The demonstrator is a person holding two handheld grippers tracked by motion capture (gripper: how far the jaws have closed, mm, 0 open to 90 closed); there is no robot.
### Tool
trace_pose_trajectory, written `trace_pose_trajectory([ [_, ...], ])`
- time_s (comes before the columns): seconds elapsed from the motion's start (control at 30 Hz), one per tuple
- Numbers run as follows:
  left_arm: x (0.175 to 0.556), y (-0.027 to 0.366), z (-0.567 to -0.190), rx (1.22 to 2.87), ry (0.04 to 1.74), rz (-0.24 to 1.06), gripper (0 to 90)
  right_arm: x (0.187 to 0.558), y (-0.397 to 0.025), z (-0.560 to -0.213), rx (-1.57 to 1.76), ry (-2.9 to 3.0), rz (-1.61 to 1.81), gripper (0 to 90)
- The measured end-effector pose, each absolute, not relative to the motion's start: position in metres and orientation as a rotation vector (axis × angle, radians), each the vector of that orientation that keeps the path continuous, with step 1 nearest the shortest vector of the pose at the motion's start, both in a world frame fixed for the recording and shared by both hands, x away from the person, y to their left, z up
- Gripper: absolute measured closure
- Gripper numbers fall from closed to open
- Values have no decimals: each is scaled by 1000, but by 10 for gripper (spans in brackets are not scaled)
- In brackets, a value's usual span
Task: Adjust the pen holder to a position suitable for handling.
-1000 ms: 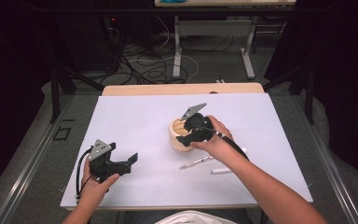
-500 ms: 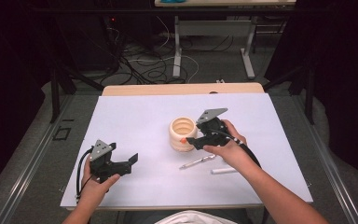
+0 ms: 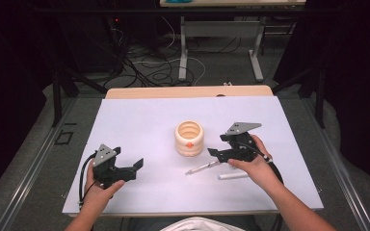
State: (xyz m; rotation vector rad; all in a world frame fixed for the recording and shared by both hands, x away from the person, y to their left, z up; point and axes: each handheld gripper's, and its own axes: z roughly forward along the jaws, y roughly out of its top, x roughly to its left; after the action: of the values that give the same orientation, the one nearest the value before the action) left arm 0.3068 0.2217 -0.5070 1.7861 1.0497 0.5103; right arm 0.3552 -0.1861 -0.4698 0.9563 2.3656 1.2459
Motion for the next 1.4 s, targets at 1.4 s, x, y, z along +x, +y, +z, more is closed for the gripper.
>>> trace_pose_trajectory([
  [1.4, 305, 204, -514, 1881, 989, 426, 26, 334, -231, -499, 746, 2529, 1009, 400],
])
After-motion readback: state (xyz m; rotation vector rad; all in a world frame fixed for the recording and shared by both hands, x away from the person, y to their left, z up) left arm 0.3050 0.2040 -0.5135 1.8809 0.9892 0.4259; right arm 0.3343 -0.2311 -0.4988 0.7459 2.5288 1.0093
